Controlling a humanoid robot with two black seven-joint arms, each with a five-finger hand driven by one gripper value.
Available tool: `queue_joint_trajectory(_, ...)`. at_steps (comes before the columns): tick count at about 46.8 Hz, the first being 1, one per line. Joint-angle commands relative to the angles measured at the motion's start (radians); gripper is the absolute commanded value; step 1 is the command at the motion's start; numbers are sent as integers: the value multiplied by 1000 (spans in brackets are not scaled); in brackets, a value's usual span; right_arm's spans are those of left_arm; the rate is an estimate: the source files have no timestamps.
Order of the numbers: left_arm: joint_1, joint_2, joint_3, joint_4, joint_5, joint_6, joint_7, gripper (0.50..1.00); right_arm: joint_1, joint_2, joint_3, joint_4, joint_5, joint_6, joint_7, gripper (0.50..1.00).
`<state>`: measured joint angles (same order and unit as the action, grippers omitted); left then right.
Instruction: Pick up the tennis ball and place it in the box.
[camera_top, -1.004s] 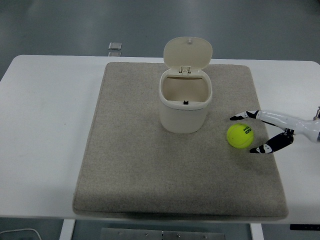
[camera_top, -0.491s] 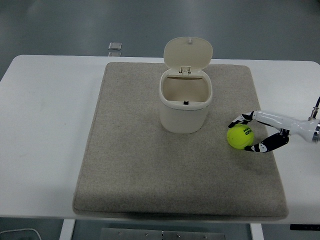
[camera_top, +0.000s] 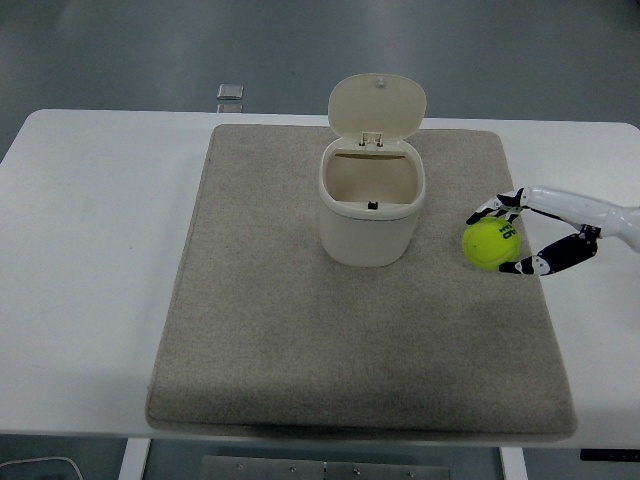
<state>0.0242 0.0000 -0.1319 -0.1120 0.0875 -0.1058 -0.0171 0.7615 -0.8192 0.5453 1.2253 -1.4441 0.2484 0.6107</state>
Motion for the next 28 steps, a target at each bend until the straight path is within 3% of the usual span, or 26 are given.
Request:
queue_joint_trajectory(1, 0, 0, 0, 0, 0, 0, 0, 992, 22, 0, 36, 5, 5, 40, 0, 500)
queue_joint_trajectory(9, 0, 0, 0, 0, 0, 0, 0, 992, 90, 23, 93, 10, 47, 104, 0, 500)
queue_joint_trajectory(20, 0, 0, 0, 0, 0, 0, 0, 992, 171, 127, 97, 10, 79, 112, 0, 500)
queue_joint_trajectory(28, 0, 0, 0, 0, 0, 0, 0, 992, 177, 198, 99, 3, 79, 106, -14, 500)
